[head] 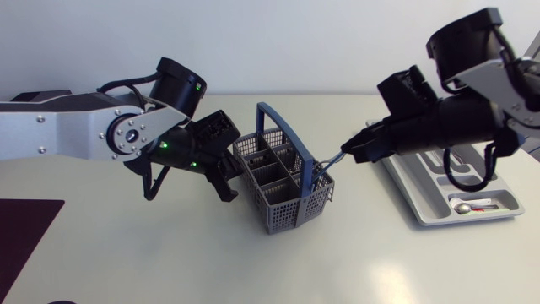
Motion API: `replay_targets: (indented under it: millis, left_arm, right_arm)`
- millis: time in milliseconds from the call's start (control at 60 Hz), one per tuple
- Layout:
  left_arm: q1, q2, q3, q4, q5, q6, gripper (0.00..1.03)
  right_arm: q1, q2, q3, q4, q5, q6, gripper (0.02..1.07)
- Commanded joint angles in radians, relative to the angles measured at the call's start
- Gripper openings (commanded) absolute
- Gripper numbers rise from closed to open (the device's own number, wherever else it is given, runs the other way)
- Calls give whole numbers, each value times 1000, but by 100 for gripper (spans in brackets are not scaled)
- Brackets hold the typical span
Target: Sort the cutlery from the basket into the organizer compartments.
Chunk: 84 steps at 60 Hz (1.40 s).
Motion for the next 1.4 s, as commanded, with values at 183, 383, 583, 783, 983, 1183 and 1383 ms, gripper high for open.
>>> replay_targets:
  millis: [183,383,583,783,983,1183,1383]
  left_arm:
    - [-14,-21,-29,8,-2,-10,25]
    - [-19,-21,-29,8,-2,-10,25]
    - [-22,-21,-26,8,-2,-10,25]
    - [-28,-19,-26,8,-4,-10,25]
    - [-33,-18,-32,8,-4,-10,25]
    - [-33,-16,-34,9,-4,-10,25]
    - [-33,-13,-37,9,-4,-8,25]
  right_arm:
    - [-88,-75,231,-243,5,-137,7]
    - [-212,-87,315,-410,11,-281,7]
    - [-399,-29,324,-495,50,-441,7]
    - [-494,54,317,-519,149,-544,7]
    - [-546,151,275,-506,200,-593,7]
    - [-578,272,271,-463,204,-610,7]
    - [-574,401,284,-410,220,-602,7]
